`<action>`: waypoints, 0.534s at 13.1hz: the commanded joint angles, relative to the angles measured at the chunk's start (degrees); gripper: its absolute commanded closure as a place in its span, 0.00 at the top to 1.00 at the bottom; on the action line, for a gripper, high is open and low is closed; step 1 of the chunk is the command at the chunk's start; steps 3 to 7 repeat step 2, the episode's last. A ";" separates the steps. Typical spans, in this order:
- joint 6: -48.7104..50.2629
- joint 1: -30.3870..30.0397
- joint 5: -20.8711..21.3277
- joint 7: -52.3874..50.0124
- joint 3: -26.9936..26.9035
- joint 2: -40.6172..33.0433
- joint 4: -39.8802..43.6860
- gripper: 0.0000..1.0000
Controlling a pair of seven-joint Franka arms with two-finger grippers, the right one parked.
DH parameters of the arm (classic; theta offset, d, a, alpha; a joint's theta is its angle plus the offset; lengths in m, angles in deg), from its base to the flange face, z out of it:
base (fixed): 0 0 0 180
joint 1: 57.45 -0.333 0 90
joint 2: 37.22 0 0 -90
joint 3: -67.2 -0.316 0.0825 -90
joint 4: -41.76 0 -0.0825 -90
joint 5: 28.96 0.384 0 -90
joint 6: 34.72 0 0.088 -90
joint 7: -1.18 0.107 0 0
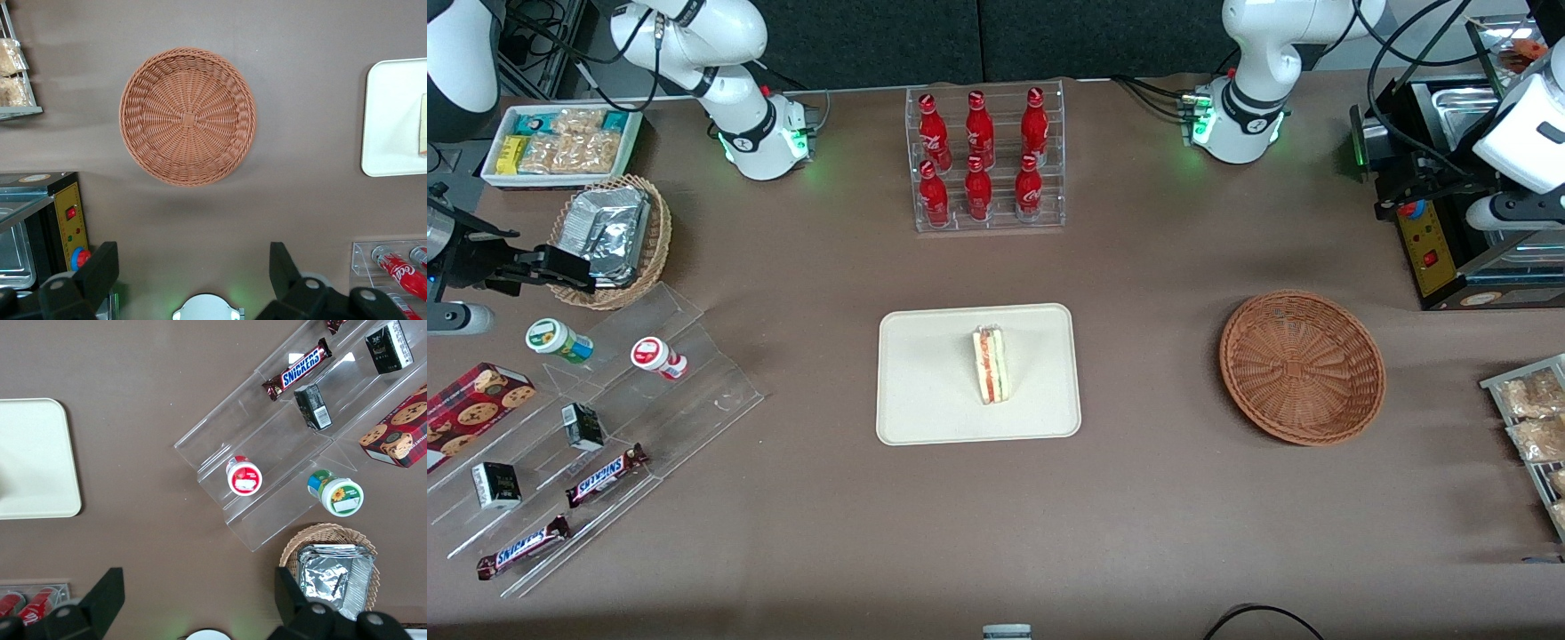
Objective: Place sandwich from basket to tray
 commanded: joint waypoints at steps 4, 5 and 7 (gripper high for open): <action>1.20 0.77 0.17 -0.03 -0.66 0.08 0.68 1.00; 1.20 0.77 0.17 -0.03 -0.66 0.08 0.68 1.00; 1.20 0.77 0.17 -0.03 -0.66 0.08 0.68 1.00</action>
